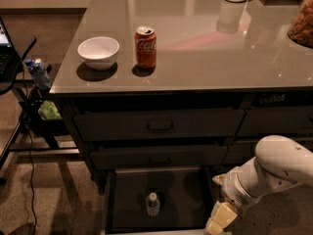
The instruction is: Pick blue plastic bottle from bottom drawer and place on counter
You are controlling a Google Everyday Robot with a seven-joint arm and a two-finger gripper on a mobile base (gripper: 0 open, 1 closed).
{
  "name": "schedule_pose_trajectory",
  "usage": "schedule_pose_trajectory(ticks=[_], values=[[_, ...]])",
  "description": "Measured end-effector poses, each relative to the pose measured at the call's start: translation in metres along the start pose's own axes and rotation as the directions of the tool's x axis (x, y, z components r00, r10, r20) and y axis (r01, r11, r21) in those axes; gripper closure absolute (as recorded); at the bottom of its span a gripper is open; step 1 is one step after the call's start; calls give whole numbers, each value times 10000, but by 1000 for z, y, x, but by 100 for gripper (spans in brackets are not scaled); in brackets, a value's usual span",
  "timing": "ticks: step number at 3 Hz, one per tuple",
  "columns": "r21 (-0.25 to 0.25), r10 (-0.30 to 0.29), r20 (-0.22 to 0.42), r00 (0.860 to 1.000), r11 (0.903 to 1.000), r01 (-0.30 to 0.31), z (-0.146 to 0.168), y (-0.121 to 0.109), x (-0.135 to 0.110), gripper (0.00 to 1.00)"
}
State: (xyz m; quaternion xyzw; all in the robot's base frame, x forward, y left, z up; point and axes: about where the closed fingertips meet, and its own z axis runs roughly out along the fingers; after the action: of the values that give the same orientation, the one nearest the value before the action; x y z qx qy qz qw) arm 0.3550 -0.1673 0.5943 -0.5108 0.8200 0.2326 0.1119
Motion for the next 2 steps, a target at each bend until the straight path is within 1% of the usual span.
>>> schedule_pose_trajectory(ticks=[1, 2], values=[[0, 0, 0, 10000, 10000, 0, 0, 0, 0, 0], [-311, 217, 519, 9984, 9993, -201, 33, -4, 7, 0]])
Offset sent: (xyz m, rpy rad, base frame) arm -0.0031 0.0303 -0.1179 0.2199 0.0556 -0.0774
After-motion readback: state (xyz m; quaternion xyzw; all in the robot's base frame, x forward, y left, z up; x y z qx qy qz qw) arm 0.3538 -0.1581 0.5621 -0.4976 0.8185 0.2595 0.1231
